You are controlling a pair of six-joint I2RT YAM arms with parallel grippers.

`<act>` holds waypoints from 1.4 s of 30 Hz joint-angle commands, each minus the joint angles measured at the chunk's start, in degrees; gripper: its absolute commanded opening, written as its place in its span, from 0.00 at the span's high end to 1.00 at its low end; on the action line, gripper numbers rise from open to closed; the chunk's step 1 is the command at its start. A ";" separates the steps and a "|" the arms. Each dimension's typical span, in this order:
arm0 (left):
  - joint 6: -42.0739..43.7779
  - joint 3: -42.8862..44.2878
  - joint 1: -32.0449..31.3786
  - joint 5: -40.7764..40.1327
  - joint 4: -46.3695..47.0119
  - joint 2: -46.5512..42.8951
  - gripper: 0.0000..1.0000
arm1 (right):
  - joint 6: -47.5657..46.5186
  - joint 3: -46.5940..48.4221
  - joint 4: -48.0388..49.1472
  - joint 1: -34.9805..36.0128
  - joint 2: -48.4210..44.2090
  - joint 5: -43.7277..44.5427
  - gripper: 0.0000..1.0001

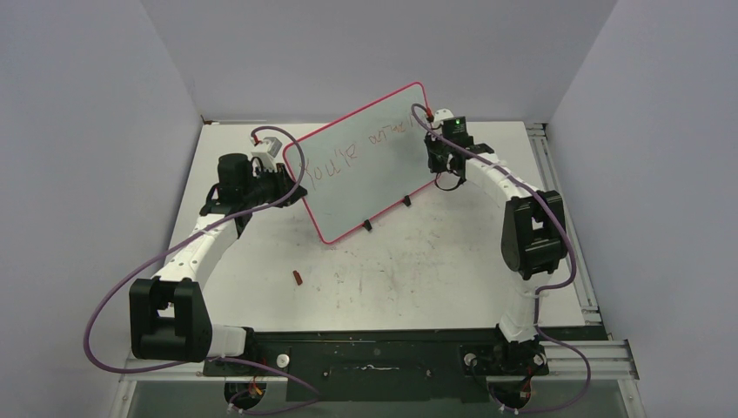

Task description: Write a sentence on the whiteboard

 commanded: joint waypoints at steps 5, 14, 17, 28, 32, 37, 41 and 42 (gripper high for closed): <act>0.78 1.95 -0.67 -0.64 -1.18 -1.23 1.00 | 0.04 -3.79 0.85 0.34 -1.80 -0.68 0.95; 0.78 1.94 -0.67 -0.69 -1.22 -1.39 1.00 | -0.23 -4.38 0.55 2.97 -3.40 -0.34 0.95; 0.78 2.05 -0.68 -0.83 -1.30 -1.42 1.00 | -0.11 -3.69 0.69 3.60 -4.05 1.04 0.95; 0.77 1.54 -0.61 -4.26 -1.97 -4.20 0.71 | 7.24 -12.66 1.35 5.11 -26.16 10.20 0.95; 1.53 0.84 -0.59 -7.00 -2.70 -7.62 0.49 | 8.29 -13.37 -3.20 5.30 -32.01 3.05 0.95; 4.75 -0.91 -1.25 -14.50 -3.11 -14.61 0.28 | 8.86 -14.36 -10.02 5.95 -33.74 -17.33 0.95; 10.36 -2.31 -6.36 -23.92 -4.12 -22.06 0.25 | 8.02 -14.11 -17.67 8.62 -34.89 -30.67 0.95; 11.96 -2.78 -8.62 -26.65 -4.37 -24.27 0.25 | 8.01 -14.32 -18.81 9.85 -35.38 -33.15 0.95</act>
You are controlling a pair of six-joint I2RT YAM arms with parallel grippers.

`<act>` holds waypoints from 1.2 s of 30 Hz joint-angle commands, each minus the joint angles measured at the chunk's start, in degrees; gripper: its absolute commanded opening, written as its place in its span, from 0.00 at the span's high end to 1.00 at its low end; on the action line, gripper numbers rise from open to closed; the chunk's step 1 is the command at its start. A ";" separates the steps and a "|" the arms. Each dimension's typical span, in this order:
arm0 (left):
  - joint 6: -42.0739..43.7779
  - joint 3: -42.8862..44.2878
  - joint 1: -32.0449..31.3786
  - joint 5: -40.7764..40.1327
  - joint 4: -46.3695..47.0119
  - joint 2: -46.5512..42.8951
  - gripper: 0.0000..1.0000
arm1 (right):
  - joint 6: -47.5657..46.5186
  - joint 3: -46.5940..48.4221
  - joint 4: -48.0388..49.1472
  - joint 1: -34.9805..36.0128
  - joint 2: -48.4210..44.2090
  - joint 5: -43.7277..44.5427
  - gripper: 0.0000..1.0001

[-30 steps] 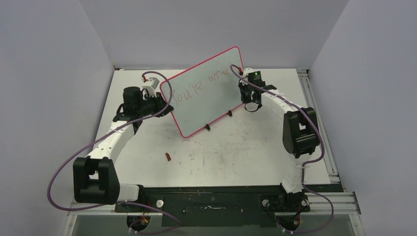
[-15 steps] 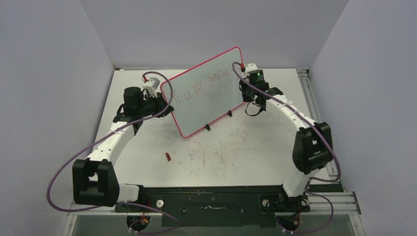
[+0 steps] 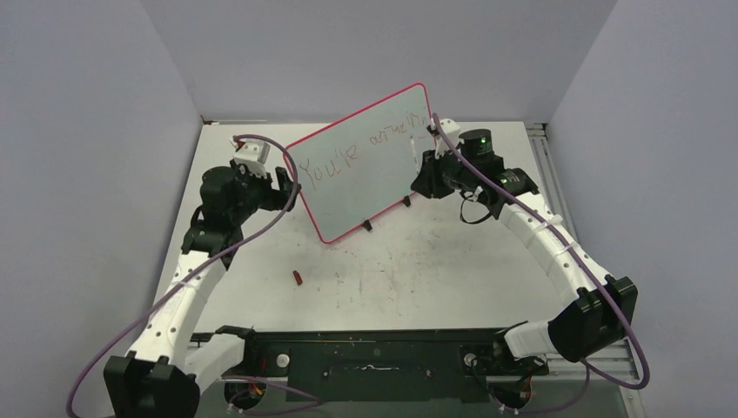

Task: Write a sentence on the whiteboard
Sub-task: Write a sentence on the whiteboard, then adjust the whiteboard marker.

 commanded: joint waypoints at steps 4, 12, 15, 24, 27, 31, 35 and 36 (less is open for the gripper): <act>12.24 -2.71 -14.39 -12.55 -1.16 -15.14 0.25 | 2.86 -4.77 -7.32 8.22 -3.38 -28.19 0.95; 23.45 -6.16 -33.47 0.58 -7.42 -26.23 0.26 | 6.40 -10.96 -11.69 13.91 1.49 -40.72 0.95; 26.28 -3.84 -40.99 -1.04 -13.56 -24.53 0.26 | 6.10 -11.79 -14.78 17.26 2.60 -41.69 0.95; 29.53 0.35 -62.21 -11.61 -24.55 -13.30 0.32 | 6.29 -11.39 -17.83 25.23 4.44 -43.73 0.95; 30.22 -0.37 -63.97 -13.99 -24.18 -13.41 0.32 | 4.07 -10.16 -21.18 27.19 5.49 -42.71 0.95; 30.45 -1.50 -64.47 -14.30 -22.68 -13.64 0.32 | 2.92 -8.98 -22.21 29.88 6.34 -42.34 0.95; 29.61 -1.16 -64.68 -12.85 -23.28 -12.08 0.34 | 2.19 -8.12 -22.64 30.76 6.25 -42.40 0.95; 29.31 -0.94 -64.81 -11.88 -23.46 -11.56 0.36 | 2.09 -7.78 -22.77 30.78 6.06 -42.21 0.95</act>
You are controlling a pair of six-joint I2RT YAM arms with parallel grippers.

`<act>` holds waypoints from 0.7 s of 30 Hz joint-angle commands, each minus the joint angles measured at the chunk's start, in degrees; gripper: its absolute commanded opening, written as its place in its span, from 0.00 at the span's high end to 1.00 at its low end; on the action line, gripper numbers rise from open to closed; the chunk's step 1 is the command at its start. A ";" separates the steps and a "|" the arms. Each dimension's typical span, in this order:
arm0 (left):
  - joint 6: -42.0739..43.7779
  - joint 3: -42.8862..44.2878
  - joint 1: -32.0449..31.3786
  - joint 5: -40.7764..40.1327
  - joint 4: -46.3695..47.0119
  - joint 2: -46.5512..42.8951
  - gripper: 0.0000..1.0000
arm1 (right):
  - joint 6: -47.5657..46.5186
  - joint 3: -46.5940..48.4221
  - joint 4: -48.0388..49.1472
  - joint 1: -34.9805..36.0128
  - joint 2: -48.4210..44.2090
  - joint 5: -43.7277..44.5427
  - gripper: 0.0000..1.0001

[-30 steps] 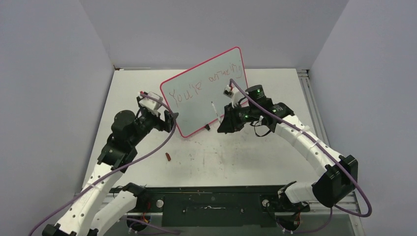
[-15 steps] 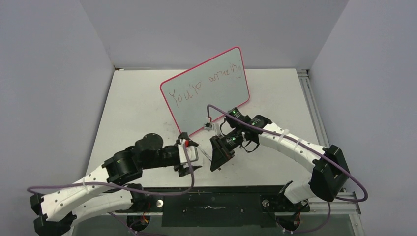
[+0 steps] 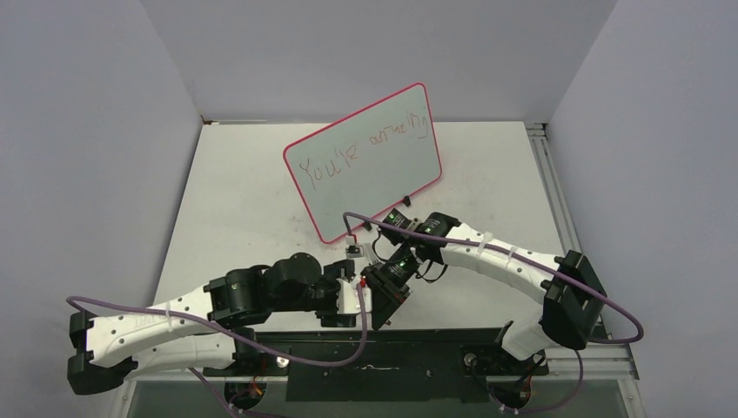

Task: Write a sentence on the whiteboard
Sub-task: Adjust the whiteboard marker.

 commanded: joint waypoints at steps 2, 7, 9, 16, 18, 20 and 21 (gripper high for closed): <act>-0.79 1.70 -0.92 2.29 -0.38 2.23 0.39 | -2.31 4.30 -1.45 0.46 -0.89 0.44 0.95; -2.39 1.83 -2.38 2.66 -0.94 5.28 0.51 | -2.95 6.75 -2.73 0.02 -1.65 3.00 0.95; -3.41 1.92 -2.74 1.90 -0.74 5.93 0.61 | -2.70 7.49 -2.72 -1.12 -2.33 4.68 0.95; -9.23 0.26 -2.81 0.56 4.13 7.14 0.90 | 0.81 6.72 1.95 -9.76 -6.14 7.12 0.94; -11.43 -0.13 -2.83 0.17 6.30 7.48 0.98 | 1.73 6.07 3.94 -10.46 -7.24 7.76 0.93; -13.74 -0.85 -2.75 -0.60 8.69 7.45 1.00 | 2.83 5.56 5.86 -10.55 -8.26 9.07 0.92; -14.96 -1.33 -2.62 -1.10 10.12 7.34 1.00 | 3.37 5.32 6.97 -10.53 -8.97 9.75 0.91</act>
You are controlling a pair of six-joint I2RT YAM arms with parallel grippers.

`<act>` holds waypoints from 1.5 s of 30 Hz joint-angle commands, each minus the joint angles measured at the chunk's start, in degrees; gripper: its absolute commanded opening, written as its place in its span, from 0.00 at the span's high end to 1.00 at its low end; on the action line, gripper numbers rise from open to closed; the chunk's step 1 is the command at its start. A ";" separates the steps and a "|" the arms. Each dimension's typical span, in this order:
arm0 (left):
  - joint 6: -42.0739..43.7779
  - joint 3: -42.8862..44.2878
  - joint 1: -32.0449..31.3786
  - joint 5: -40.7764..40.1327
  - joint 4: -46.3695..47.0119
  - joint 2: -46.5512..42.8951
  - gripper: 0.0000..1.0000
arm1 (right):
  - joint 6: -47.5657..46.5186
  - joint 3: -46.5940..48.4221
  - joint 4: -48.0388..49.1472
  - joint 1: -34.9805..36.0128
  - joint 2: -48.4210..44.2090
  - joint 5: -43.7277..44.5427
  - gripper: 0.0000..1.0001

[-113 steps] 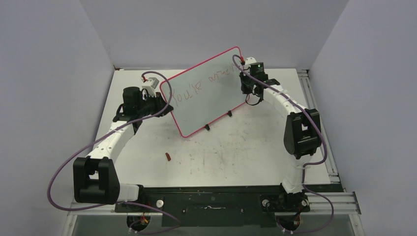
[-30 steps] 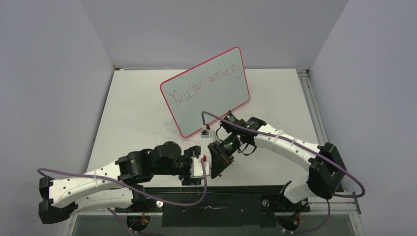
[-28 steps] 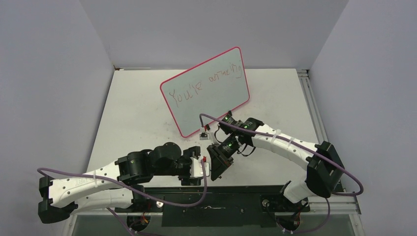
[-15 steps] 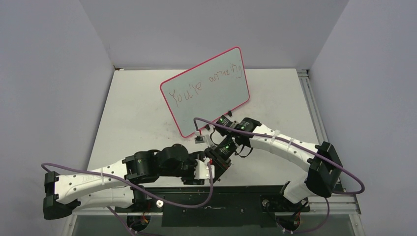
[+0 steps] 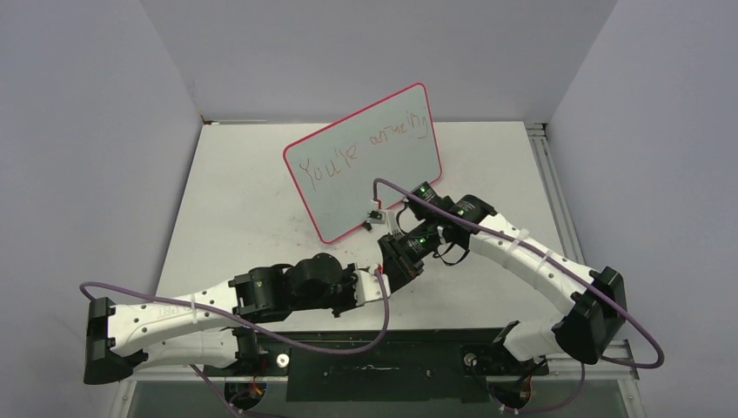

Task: Write a sentence on the whiteboard
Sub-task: Adjust the whiteboard marker.

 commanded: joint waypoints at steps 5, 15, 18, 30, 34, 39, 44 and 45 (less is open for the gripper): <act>-10.00 -4.12 2.33 5.90 9.36 -0.80 1.00 | 4.07 -1.00 13.52 -3.37 -6.54 7.86 0.64; -11.01 -6.84 12.05 18.34 10.86 -4.82 1.00 | 0.89 -5.04 13.73 -5.02 -8.06 2.87 0.37; -11.17 -6.68 13.14 19.45 10.73 -4.63 1.00 | 3.15 -6.76 17.12 -4.72 -8.47 1.78 0.40; -11.34 -6.39 13.87 20.93 11.05 -3.37 1.00 | 7.14 -8.95 23.58 -2.10 -8.16 2.12 0.56; -11.55 -6.15 14.29 21.12 10.81 -2.91 1.00 | 7.55 -8.97 23.80 -0.63 -7.97 2.10 0.59; -11.70 -6.18 14.74 21.25 10.97 -2.58 1.00 | 7.76 -9.29 24.02 0.97 -7.64 2.46 0.63; -11.94 -6.27 14.93 21.36 11.07 -2.51 1.00 | 8.79 -9.75 25.60 1.40 -7.62 2.94 0.72; -11.96 -6.32 15.01 21.45 11.05 -2.55 1.00 | 9.16 -9.86 26.13 1.41 -7.77 3.07 0.74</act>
